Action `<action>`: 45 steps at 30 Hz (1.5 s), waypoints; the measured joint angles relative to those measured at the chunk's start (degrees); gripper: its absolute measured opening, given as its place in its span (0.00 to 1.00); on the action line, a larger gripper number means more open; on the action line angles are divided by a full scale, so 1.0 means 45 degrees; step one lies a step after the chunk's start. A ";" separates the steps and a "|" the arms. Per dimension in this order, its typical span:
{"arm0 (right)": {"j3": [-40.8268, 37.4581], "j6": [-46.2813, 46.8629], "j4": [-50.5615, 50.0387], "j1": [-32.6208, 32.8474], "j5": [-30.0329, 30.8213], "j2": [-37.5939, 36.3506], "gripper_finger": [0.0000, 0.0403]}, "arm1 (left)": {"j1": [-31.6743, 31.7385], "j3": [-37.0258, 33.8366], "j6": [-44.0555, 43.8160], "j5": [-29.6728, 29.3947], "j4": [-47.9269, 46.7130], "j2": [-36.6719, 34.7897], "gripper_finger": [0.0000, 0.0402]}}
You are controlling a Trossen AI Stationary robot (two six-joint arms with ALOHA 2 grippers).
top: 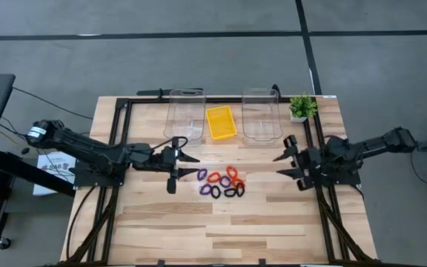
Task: Sort spring keychains
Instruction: Put the top right orange spring keychain into the yellow bin
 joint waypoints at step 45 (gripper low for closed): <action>0.3390 -0.0328 -0.1254 0.0171 0.2624 0.9458 0.42 | 0.0289 -0.0967 -0.1677 0.0702 -0.2154 -0.0535 0.33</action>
